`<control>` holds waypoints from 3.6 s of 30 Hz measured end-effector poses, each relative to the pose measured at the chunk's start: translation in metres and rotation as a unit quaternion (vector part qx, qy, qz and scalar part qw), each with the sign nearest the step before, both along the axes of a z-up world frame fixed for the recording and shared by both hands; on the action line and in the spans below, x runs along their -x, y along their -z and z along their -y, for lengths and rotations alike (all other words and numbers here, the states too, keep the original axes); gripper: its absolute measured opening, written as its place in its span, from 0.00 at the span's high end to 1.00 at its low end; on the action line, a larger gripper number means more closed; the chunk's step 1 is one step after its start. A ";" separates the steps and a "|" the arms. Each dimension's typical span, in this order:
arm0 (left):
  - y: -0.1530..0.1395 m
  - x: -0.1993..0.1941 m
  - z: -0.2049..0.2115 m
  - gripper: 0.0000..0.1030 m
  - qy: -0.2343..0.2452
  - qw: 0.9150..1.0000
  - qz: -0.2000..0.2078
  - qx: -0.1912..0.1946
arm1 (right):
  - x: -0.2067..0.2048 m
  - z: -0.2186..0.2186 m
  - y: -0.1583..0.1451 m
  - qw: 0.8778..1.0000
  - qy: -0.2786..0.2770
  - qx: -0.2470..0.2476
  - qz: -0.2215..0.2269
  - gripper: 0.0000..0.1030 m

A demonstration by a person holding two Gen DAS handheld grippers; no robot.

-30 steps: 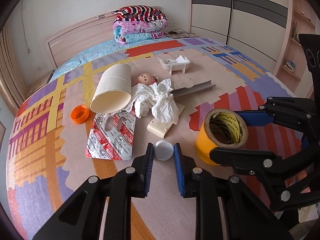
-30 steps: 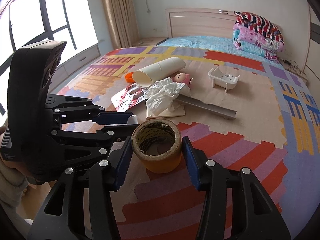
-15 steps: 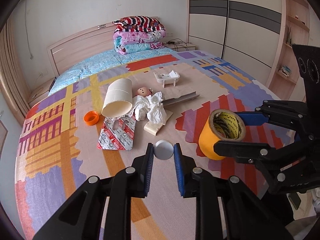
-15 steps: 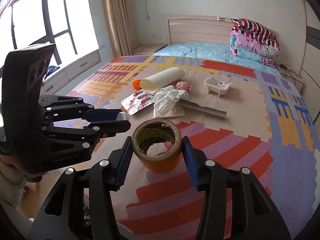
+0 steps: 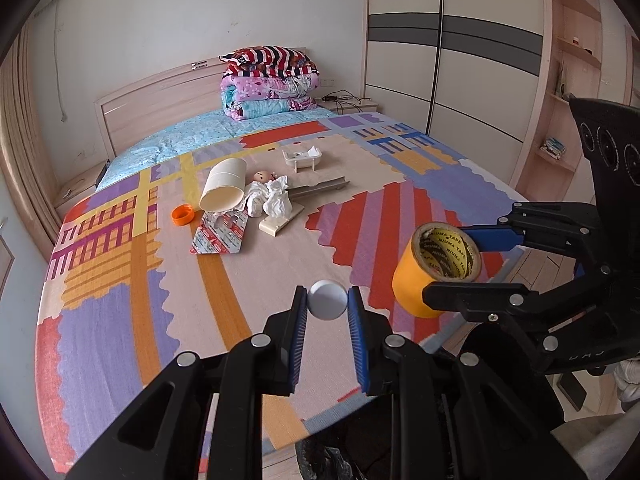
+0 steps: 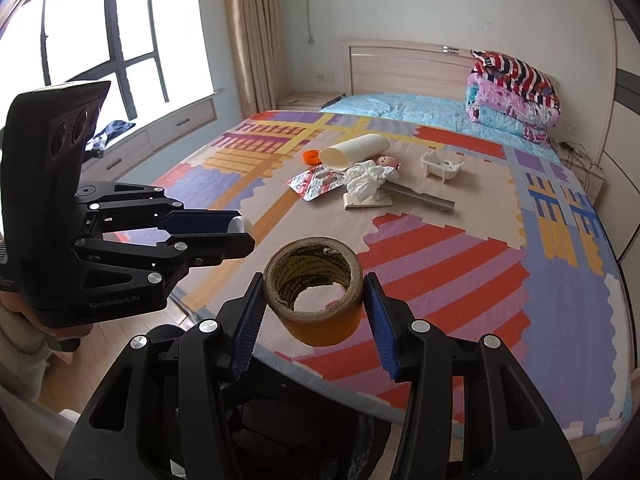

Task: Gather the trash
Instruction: 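Lower both held items into the black bin and open both tools, then move both tools back over the bed toward the blister pack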

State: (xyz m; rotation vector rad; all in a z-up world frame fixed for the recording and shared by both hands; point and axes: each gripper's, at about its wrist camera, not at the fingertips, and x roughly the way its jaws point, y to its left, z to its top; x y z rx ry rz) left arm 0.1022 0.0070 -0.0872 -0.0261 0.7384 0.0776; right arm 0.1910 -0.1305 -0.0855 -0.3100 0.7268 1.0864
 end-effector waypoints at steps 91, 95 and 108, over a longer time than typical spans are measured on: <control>0.026 0.057 0.037 0.51 0.026 0.999 -0.037 -0.007 | 0.037 0.034 0.024 0.998 -0.024 0.040 -0.043 0.47; 0.002 0.052 0.027 0.51 0.009 1.000 -0.017 -0.017 | 0.024 0.033 0.011 0.999 -0.016 0.033 -0.020 0.47; -0.014 0.018 -0.024 0.51 -0.036 0.999 0.000 -0.036 | -0.026 0.015 -0.013 0.999 0.006 0.034 0.040 0.46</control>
